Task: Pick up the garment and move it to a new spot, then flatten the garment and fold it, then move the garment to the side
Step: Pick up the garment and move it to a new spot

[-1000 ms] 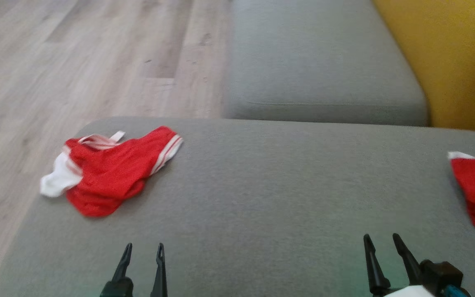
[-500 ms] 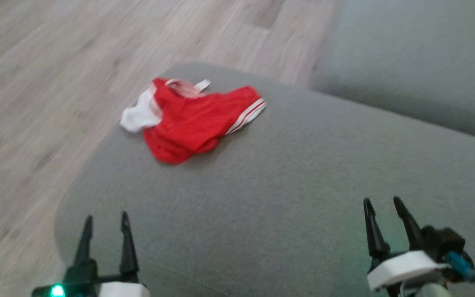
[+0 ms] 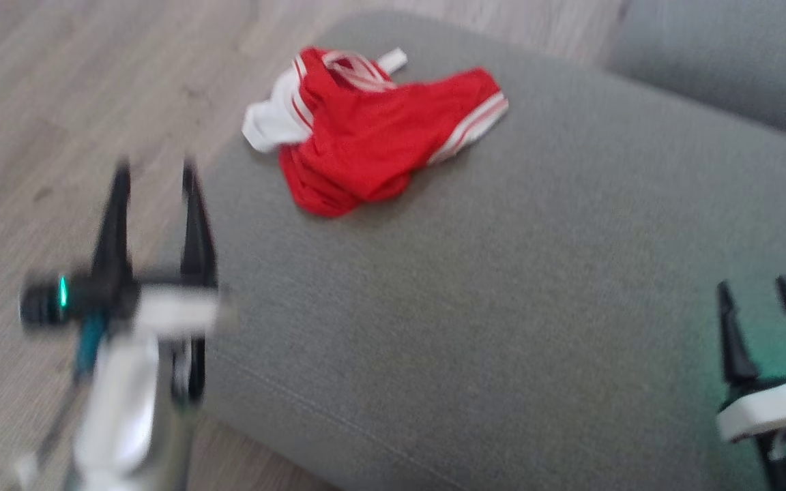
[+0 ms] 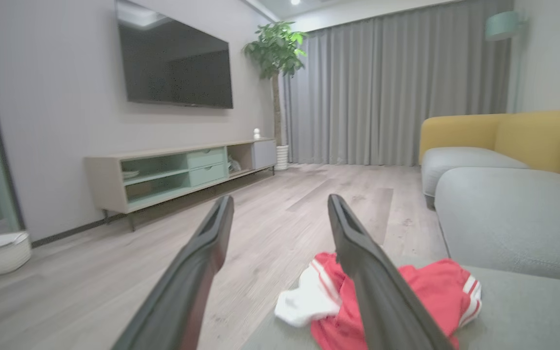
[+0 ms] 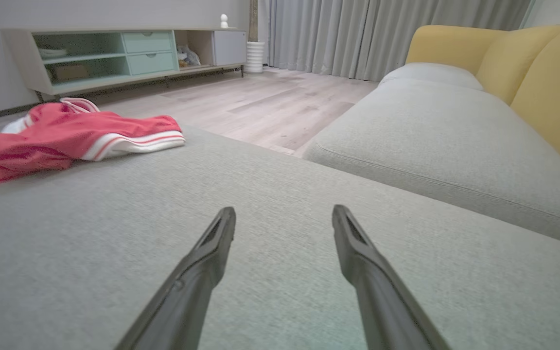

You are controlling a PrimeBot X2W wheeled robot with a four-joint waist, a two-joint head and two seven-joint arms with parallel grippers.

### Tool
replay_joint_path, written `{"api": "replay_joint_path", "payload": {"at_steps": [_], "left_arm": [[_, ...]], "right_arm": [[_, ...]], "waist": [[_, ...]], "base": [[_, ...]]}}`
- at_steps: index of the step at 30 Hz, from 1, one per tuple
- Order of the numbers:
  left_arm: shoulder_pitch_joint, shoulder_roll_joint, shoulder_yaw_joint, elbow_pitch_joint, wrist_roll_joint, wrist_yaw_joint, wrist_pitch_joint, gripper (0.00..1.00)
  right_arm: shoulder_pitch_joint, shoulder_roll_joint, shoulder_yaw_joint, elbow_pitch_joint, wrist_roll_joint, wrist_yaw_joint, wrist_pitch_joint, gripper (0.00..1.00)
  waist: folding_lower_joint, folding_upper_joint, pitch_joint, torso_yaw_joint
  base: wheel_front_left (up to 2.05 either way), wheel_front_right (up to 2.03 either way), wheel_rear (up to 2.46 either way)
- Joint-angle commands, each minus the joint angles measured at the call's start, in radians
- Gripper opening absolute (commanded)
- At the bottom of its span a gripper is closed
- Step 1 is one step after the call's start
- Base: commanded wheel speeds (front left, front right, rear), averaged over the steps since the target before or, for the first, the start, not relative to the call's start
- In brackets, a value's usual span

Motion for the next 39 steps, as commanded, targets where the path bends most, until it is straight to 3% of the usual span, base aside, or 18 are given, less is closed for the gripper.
{"api": "replay_joint_path", "payload": {"at_steps": [1,6,7,13,16,22,25,26,27,33,39], "left_arm": [[-0.179,0.025,0.016,0.035,0.006,-0.032,-0.002,1.0],[-0.517,0.063,0.008,0.301,-0.023,-0.104,0.067,1.0],[-0.517,0.063,0.008,0.301,-0.023,-0.104,0.067,1.0],[-0.802,0.107,0.039,0.643,-0.08,-0.126,0.275,1.0],[-0.878,0.128,0.078,0.776,-0.129,-0.126,0.371,1.0],[-0.928,0.17,0.102,0.965,-0.155,-0.076,0.525,1.0],[-0.923,0.178,0.087,1.007,-0.154,-0.094,0.568,1.0],[-0.924,0.177,0.083,1.006,-0.153,-0.1,0.554,0.83],[-0.926,0.178,0.08,1.0,-0.152,-0.105,0.528,0.0],[-0.962,0.189,0.02,0.925,-0.116,-0.145,0.281,0.0],[-0.997,0.17,-0.099,0.884,-0.05,-0.16,0.138,0.0]], "right_arm": [[-0.039,-0.066,0.012,-0.052,-0.017,-0.001,-0.014,1.0],[-0.105,-0.159,0.02,-0.105,-0.036,-0.001,-0.014,1.0],[-0.105,-0.159,0.02,-0.105,-0.036,-0.001,-0.014,1.0],[-0.146,-0.225,0.013,-0.153,-0.039,-0.001,-0.014,1.0],[-0.157,-0.239,0.005,-0.168,-0.038,-0.001,-0.014,1.0],[-0.173,-0.236,-0.005,-0.18,-0.039,-0.001,-0.014,1.0],[-0.179,-0.22,-0.005,-0.181,-0.043,-0.001,-0.014,1.0],[-0.18,-0.218,-0.009,-0.18,-0.043,-0.001,-0.014,1.0],[-0.181,-0.215,-0.011,-0.178,-0.043,-0.001,-0.014,1.0],[-0.175,-0.181,0.006,-0.148,-0.046,-0.001,-0.014,1.0],[-0.153,-0.113,0.041,-0.12,-0.049,-0.001,-0.014,1.0]], "waist": [[-0.0001,0.0,0.124,-0.047],[-0.0001,0.0,0.254,-0.154],[-0.0001,0.0,0.254,-0.154],[-0.0001,0.0,0.365,-0.264],[-0.0001,0.0,0.41,-0.305],[-0.0001,0.0,0.458,-0.348],[-0.0001,0.0,0.468,-0.351],[-0.0001,0.0,0.472,-0.348],[-0.0001,0.0,0.471,-0.345],[-0.0001,0.0,0.393,-0.34],[-0.0001,0.0,0.229,-0.37]], "base": [[0.0,0.0,0.0],[0.0,0.0,0.0],[0.0,0.0,0.0],[0.0,0.0,0.0],[0.0,0.0,0.0],[0.0,0.0,0.0],[0.0,0.0,0.0],[0.0,0.0,0.0],[0.0,0.0,0.0],[0.0,0.0,0.0],[0.0,0.0,0.0]]}}
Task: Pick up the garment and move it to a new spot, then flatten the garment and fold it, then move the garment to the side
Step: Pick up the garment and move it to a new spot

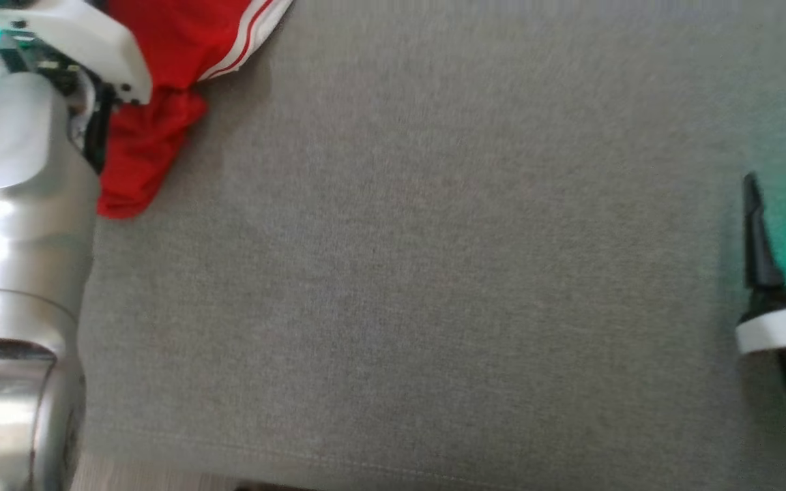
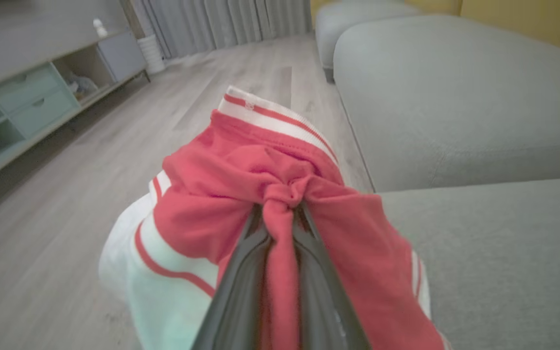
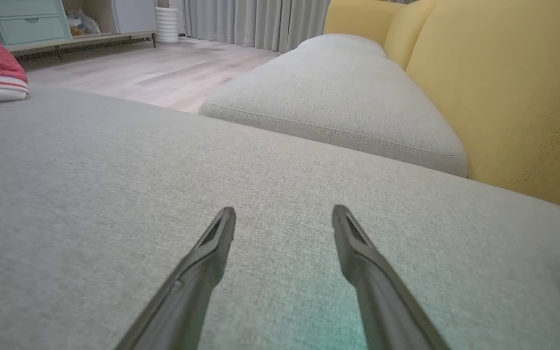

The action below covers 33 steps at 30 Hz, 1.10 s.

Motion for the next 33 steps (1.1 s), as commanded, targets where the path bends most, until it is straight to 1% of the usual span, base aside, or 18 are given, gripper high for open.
{"api": "replay_joint_path", "payload": {"at_steps": [1,3,6,11,12,14,17,20,23,25,28,29,30,33], "left_arm": [[-0.052,0.038,-0.01,-0.044,0.009,-0.004,-0.027,0.0],[-0.055,0.019,-0.059,-0.064,0.006,-0.005,-0.052,0.0],[-0.049,-0.009,-0.154,-0.116,-0.051,-0.006,-0.064,0.0],[-0.036,-0.003,-0.318,-0.257,-0.196,-0.006,-0.026,0.0],[-0.036,-0.003,-0.318,-0.257,-0.196,-0.006,-0.026,0.0],[-0.031,0.016,-0.368,-0.328,-0.262,-0.006,-0.003,0.0],[-0.013,0.042,-0.423,-0.431,-0.369,-0.006,0.044,0.0],[0.03,0.067,-0.468,-0.501,-0.448,-0.006,0.086,0.0],[0.108,0.094,-0.544,-0.529,-0.472,-0.006,0.133,0.0],[0.177,0.107,-0.58,-0.518,-0.478,-0.006,0.14,0.0],[0.293,0.117,-0.608,-0.472,-0.475,-0.001,0.093,0.0],[0.333,0.115,-0.615,-0.451,-0.476,0.003,0.07,0.41],[0.37,0.11,-0.614,-0.43,-0.48,0.013,0.039,1.0],[0.474,0.08,-0.595,-0.381,-0.492,0.057,-0.088,1.0]], "right_arm": [[0.03,0.002,0.026,-0.018,-0.008,-0.001,-0.005,1.0],[0.042,0.03,0.041,-0.012,-0.009,-0.001,-0.005,1.0],[0.063,0.07,0.063,-0.01,-0.016,-0.001,-0.005,1.0],[0.103,0.125,0.096,-0.011,-0.021,-0.001,-0.005,1.0],[0.103,0.125,0.096,-0.011,-0.021,-0.001,-0.005,1.0],[0.113,0.144,0.108,-0.014,-0.022,-0.001,-0.005,1.0],[0.117,0.169,0.125,-0.026,-0.022,-0.001,-0.005,1.0],[0.113,0.188,0.146,-0.033,-0.023,-0.001,-0.005,1.0],[0.099,0.207,0.196,-0.027,-0.034,-0.001,-0.005,1.0],[0.079,0.222,0.236,-0.023,-0.032,-0.001,-0.005,1.0],[0.051,0.24,0.289,-0.013,-0.019,-0.001,-0.005,1.0],[0.045,0.244,0.304,-0.008,-0.014,-0.001,-0.005,1.0],[0.041,0.247,0.316,-0.001,-0.011,-0.001,-0.005,1.0],[0.036,0.252,0.335,0.022,-0.006,-0.001,-0.005,1.0]], "waist": [[0.0,0.0,-0.118,-0.032],[0.0,0.0,-0.184,-0.061],[0.0,0.0,-0.279,-0.119],[0.0,0.0,-0.389,-0.231],[0.0,0.0,-0.389,-0.231],[0.0,0.0,-0.411,-0.279],[0.0,0.0,-0.417,-0.352],[0.0,0.0,-0.407,-0.428],[0.0,0.0,-0.374,-0.504],[0.0,0.0,-0.344,-0.548],[0.0,0.0,-0.306,-0.599],[0.0,0.0,-0.296,-0.611],[0.0,0.0,-0.289,-0.62],[0.0,0.0,-0.281,-0.63]], "base": [[0.0,0.0,0.0],[0.0,0.0,0.0],[0.0,0.0,0.0],[0.0,0.0,0.0],[0.0,0.0,0.0],[0.0,0.0,0.0],[0.0,0.0,0.0],[0.0,0.0,0.0],[0.0,0.0,0.0],[0.0,0.0,0.0],[0.0,0.0,0.0],[0.0,0.0,0.0],[0.0,0.0,0.0],[0.0,0.0,0.0]]}}
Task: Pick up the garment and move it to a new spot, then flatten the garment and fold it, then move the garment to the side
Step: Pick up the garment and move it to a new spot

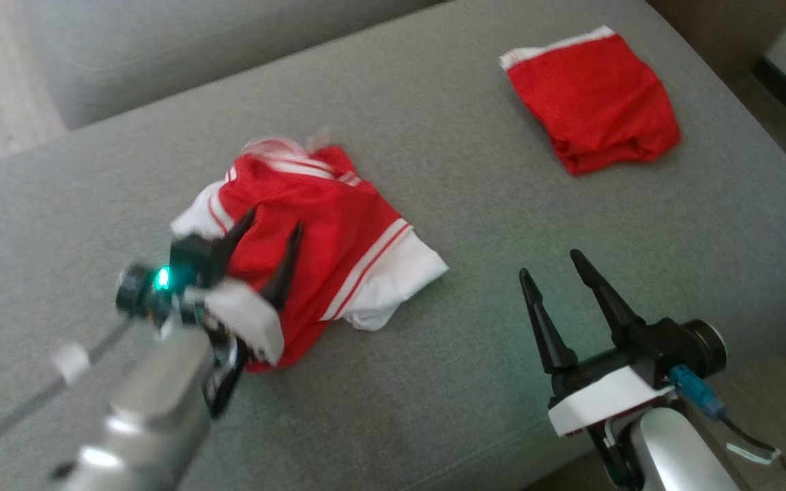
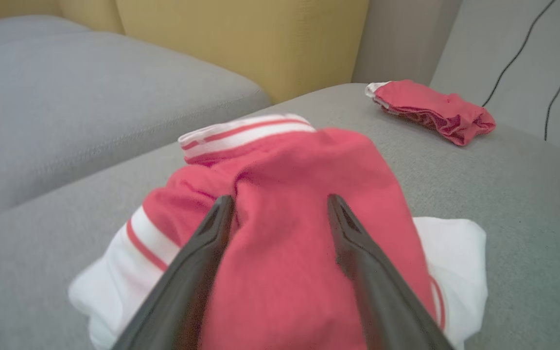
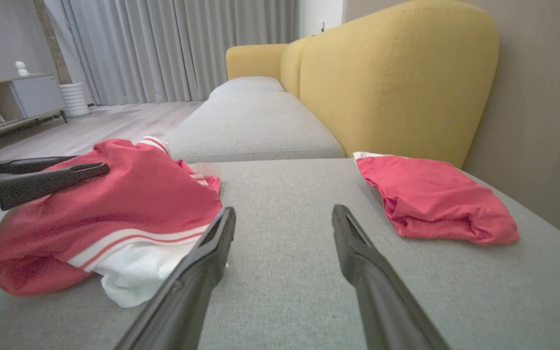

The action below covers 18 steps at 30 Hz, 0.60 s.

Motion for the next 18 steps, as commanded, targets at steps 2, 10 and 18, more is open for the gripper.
{"api": "replay_joint_path", "payload": {"at_steps": [2,10,18], "left_arm": [[0.018,-0.005,0.066,-0.013,-0.007,0.046,-0.077,1.0],[0.346,-0.103,0.359,-0.325,0.098,0.199,-0.093,1.0],[0.674,-0.155,0.507,-0.631,0.376,0.257,-0.094,1.0]], "right_arm": [[-0.028,0.009,0.022,-0.012,0.012,-0.001,-0.005,1.0],[0.053,0.01,-0.079,0.008,0.004,-0.001,-0.005,1.0],[0.168,0.01,-0.174,-0.022,0.003,-0.001,-0.005,1.0]], "waist": [[-0.0001,0.0,0.023,-0.021],[-0.0001,0.0,-0.088,0.136],[-0.0001,0.0,-0.183,0.313]], "base": [[0.0,0.0,0.0],[0.0,0.0,0.0],[0.0,0.0,0.0]]}}
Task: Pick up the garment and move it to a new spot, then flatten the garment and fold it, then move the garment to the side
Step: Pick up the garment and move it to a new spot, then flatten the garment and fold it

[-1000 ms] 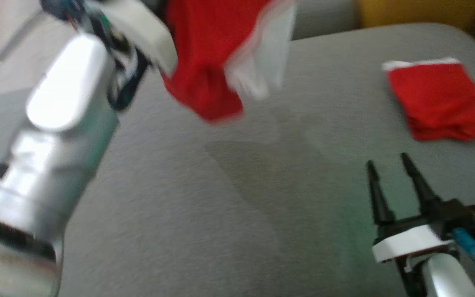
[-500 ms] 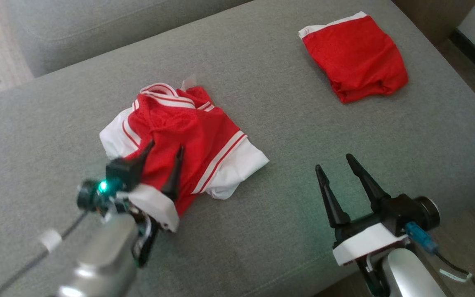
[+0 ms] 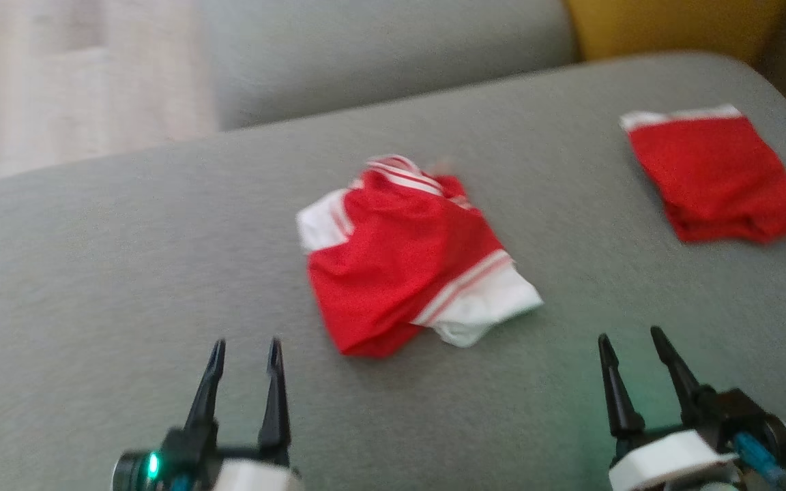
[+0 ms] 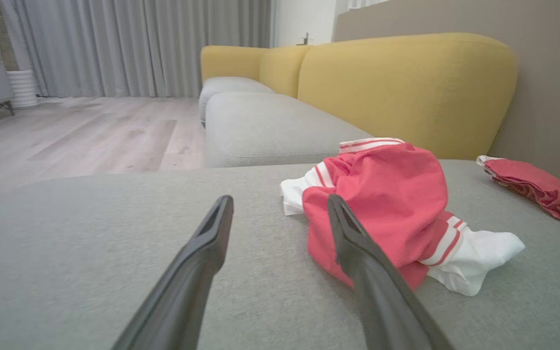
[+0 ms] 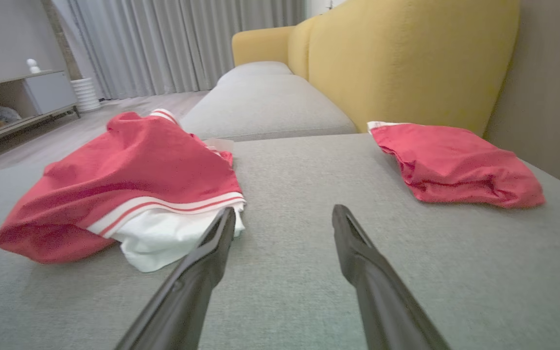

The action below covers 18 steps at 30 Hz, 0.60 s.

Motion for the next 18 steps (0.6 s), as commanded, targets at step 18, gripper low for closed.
{"api": "replay_joint_path", "payload": {"at_steps": [18], "left_arm": [[0.157,-0.05,0.133,-0.108,0.122,-0.048,-0.011,1.0]], "right_arm": [[0.079,0.0,-0.02,-0.052,0.051,-0.001,-0.006,1.0]], "waist": [[0.0001,0.0,-0.157,0.199]], "base": [[0.0,0.0,0.0]]}}
